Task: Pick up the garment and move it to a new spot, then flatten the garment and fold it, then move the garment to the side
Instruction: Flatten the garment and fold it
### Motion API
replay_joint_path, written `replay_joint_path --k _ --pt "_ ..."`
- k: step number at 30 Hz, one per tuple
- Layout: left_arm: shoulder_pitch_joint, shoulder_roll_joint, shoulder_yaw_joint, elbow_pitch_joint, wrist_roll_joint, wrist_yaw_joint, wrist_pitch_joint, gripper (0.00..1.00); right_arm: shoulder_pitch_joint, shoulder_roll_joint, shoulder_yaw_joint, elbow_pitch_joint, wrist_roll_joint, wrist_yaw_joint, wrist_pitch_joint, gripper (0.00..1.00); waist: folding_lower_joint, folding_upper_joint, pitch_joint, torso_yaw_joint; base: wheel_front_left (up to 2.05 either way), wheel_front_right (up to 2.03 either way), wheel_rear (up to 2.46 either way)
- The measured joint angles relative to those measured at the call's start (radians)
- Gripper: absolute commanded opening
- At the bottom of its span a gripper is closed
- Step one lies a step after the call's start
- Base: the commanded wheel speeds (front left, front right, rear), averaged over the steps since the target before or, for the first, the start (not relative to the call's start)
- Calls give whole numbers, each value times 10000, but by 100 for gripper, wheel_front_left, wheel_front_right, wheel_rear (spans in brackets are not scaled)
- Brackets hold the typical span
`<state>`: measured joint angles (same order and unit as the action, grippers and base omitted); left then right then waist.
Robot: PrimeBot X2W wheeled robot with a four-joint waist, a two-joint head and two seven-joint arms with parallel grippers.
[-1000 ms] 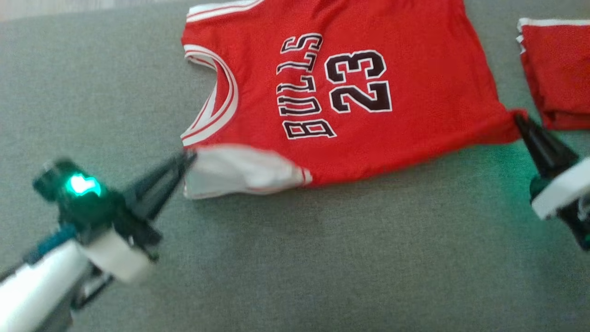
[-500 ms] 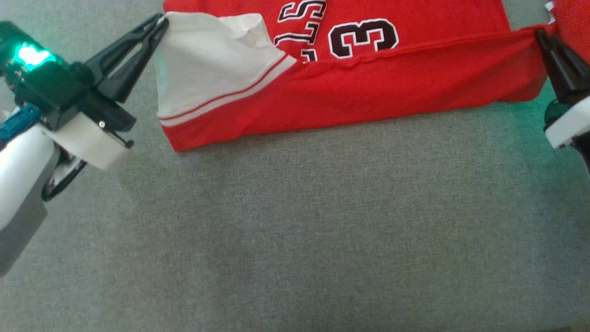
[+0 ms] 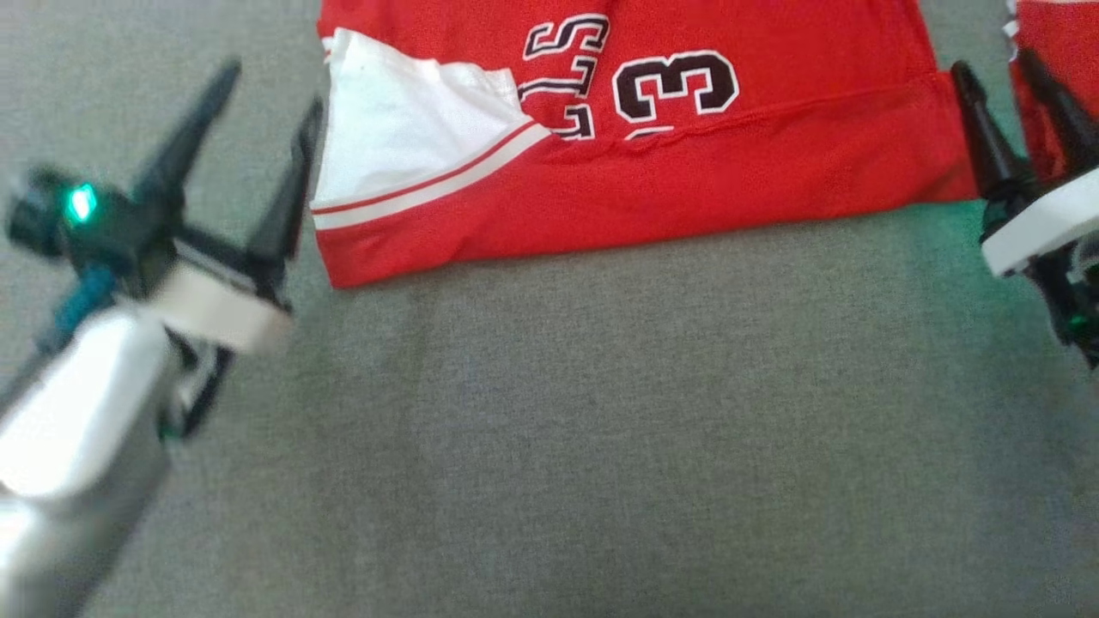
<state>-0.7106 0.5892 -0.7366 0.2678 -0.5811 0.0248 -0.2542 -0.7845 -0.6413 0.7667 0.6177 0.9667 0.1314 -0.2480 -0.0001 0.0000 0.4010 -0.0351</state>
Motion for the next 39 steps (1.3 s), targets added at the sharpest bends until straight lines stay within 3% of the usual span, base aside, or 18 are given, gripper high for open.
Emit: replay_joint_path --k 3,10,18,25,27,30,31,32,39 --pt "1197 -372 393 -150 -238 194 -12 100 418 232 -355 -146 -128 0 -2 100 0 0 -237 -2 0 0 0" --pt "2702 -1135 602 349 -731 2 -12 100 1306 481 -936 -366 -548 0 0 100 -1 0 -575 -94 0 0 0" --pt "2799 -1467 456 1613 -1145 -59 794 100 1406 621 -1091 -424 -723 0 -2 100 1 0 -500 -245 0 0 0" --pt "2409 -1626 416 1952 -1162 -163 853 100 1406 639 -1089 -334 -723 0 0 100 2 0 -378 -295 0 0 0" --pt "2351 -1636 345 2021 -1156 -255 754 87 1406 639 -1091 -303 -723 0 0 100 1 0 -364 -287 0 0 0" --pt "2283 -1659 257 2128 -1114 -286 667 35 1406 637 -1133 -240 -723 0 0 100 1 0 -354 -250 0 0 0" --pt "2255 -1661 230 2144 -1074 -351 665 13 1406 637 -1162 -222 -723 0 0 100 1 0 -351 -235 0 0 0" --pt "2243 -1661 211 2150 -1020 -355 637 0 1406 637 -1181 -222 -721 0 0 100 1 0 -349 -220 0 0 0" --pt "2170 -1670 -23 2151 -863 -617 454 0 1407 637 -888 211 -537 0 8 100 2 0 -345 -68 0 0 0"
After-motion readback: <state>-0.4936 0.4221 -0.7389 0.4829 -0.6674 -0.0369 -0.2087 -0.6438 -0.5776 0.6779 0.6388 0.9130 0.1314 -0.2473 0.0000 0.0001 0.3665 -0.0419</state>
